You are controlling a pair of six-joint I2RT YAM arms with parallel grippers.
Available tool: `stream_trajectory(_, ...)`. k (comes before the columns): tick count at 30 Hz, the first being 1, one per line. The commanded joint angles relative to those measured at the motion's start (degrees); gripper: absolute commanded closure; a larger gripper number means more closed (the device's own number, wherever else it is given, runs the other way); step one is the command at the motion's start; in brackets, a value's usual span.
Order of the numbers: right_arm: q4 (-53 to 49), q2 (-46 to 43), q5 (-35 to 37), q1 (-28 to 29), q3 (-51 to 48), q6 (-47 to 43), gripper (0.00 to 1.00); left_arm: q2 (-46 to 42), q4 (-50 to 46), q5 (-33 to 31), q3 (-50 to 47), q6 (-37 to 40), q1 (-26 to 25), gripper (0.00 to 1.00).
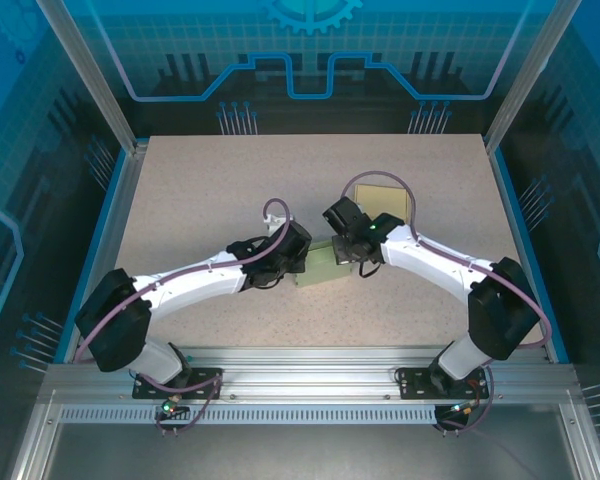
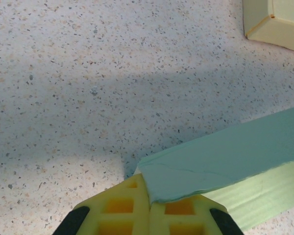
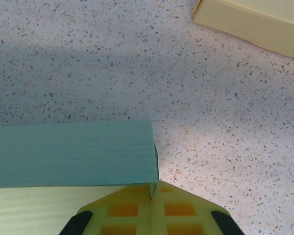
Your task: Fold the paper box
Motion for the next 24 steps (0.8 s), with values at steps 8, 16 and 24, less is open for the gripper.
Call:
stream_trajectory(8,5.44,-0.57,-7.26,4.12,-4.42,5.09,1.00,2.38,2.26,1.20,-1.55,-3.68,-1.42,0.97)
stream_trajectory(16,14.12,-2.48,-4.32,5.40,-7.74,9.16,1.00,2.79,6.23,-3.33,-2.39,0.08,1.09,0.97)
stream_trajectory(24,18.52,-0.26,-1.84,5.74,-7.28,10.75,1.00,2.35,8.70,-3.56,-2.45,4.05,2.96,0.88)
